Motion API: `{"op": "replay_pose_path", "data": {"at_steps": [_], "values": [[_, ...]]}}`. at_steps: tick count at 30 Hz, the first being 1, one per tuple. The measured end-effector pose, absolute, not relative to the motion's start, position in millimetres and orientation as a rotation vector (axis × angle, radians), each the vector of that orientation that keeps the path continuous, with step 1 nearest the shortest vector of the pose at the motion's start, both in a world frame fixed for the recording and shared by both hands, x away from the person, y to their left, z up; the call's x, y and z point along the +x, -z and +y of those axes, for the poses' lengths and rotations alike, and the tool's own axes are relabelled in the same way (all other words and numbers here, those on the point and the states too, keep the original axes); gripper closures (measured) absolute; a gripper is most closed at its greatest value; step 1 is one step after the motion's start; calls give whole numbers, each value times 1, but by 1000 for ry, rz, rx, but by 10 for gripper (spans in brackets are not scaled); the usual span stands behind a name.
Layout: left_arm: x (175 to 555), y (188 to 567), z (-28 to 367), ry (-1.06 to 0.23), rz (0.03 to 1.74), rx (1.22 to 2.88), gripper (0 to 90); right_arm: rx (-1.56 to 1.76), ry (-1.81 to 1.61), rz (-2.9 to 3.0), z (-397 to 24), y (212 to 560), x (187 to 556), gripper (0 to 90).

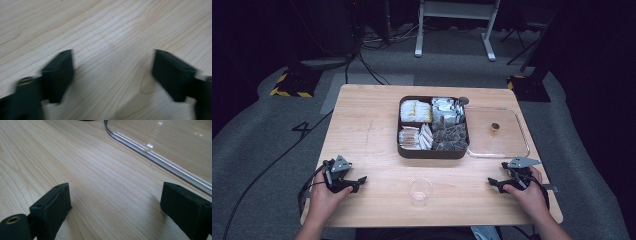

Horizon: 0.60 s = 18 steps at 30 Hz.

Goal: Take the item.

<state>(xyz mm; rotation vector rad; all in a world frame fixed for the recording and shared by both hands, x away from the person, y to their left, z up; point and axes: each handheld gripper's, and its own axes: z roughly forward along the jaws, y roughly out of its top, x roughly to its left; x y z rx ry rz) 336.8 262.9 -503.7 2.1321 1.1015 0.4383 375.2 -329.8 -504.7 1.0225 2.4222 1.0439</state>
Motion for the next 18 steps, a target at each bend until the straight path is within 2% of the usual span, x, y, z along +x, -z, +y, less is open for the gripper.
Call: {"op": "replay_pose_path", "data": {"at_steps": [2,4,5,12,18], "values": [[334,503,261,-486,1180,2100,272,1023,-1044,2422,-330,505,375,96],[331,500,261,-501,1226,2092,354,1023,-1044,2422,-330,505,375,95],[329,497,261,-499,1250,2081,357,1022,-1044,2422,-330,505,375,96],[320,473,257,-512,1290,2024,410,1023,-1044,2422,-330,505,375,96],[317,454,252,-459,1282,1976,449,1022,-1044,2422,-330,505,375,96]]}}
